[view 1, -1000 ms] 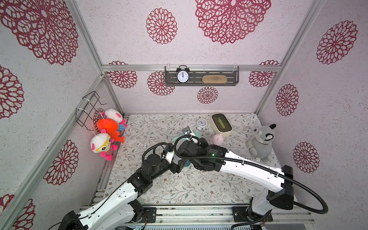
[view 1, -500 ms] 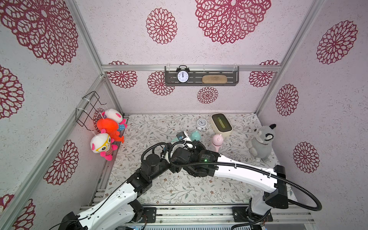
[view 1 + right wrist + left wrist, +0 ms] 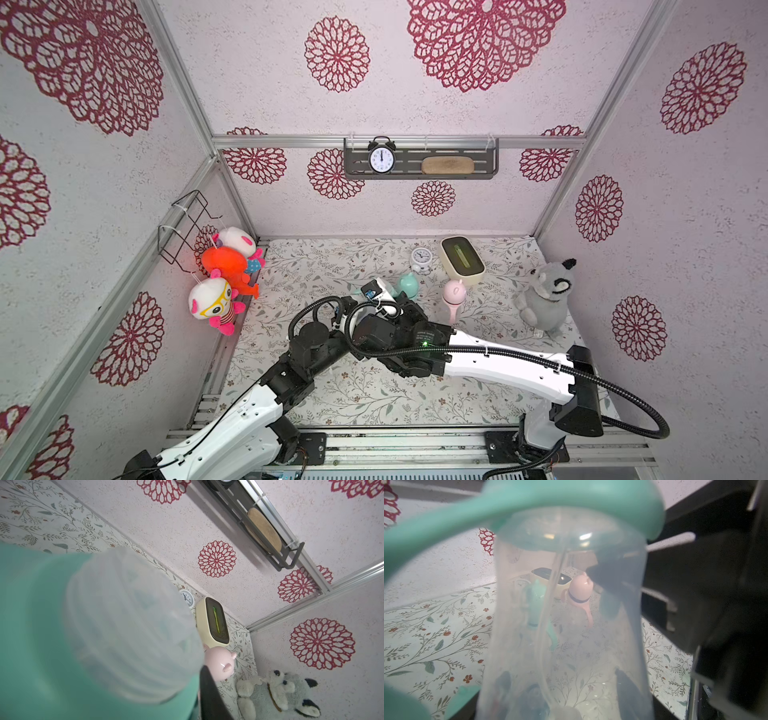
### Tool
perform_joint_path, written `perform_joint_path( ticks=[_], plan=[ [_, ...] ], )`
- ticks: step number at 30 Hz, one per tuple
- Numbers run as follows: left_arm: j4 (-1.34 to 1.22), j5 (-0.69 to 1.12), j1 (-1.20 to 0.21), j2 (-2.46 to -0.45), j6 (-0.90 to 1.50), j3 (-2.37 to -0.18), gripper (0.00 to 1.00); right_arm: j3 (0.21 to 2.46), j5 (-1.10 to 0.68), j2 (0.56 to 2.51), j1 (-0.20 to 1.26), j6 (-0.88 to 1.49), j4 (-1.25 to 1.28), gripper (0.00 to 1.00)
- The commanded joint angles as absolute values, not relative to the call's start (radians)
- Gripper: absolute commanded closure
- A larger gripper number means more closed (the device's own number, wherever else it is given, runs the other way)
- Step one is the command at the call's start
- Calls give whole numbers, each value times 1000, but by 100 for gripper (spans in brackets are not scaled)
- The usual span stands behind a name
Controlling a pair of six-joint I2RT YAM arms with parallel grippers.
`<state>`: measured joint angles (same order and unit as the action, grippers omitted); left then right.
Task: Assemble the baby bottles
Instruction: Put on the handle of the baby bottle.
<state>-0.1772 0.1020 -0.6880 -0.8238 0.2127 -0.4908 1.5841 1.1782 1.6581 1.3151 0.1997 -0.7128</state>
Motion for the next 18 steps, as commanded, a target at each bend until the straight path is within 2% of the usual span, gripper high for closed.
perform_joint_path(
  ticks=[1,11,18],
  plan=[
    [-238,126,-680,-804,206,-491,100,1582,1178,1600,1329,145,-679,68],
    [-241,121,-680,-758,183,-469,100,1540,985,1490,1312,121,-622,27],
    [-235,100,-680,-737,172,-460,100,1456,811,1365,1273,161,-606,18]
  ],
)
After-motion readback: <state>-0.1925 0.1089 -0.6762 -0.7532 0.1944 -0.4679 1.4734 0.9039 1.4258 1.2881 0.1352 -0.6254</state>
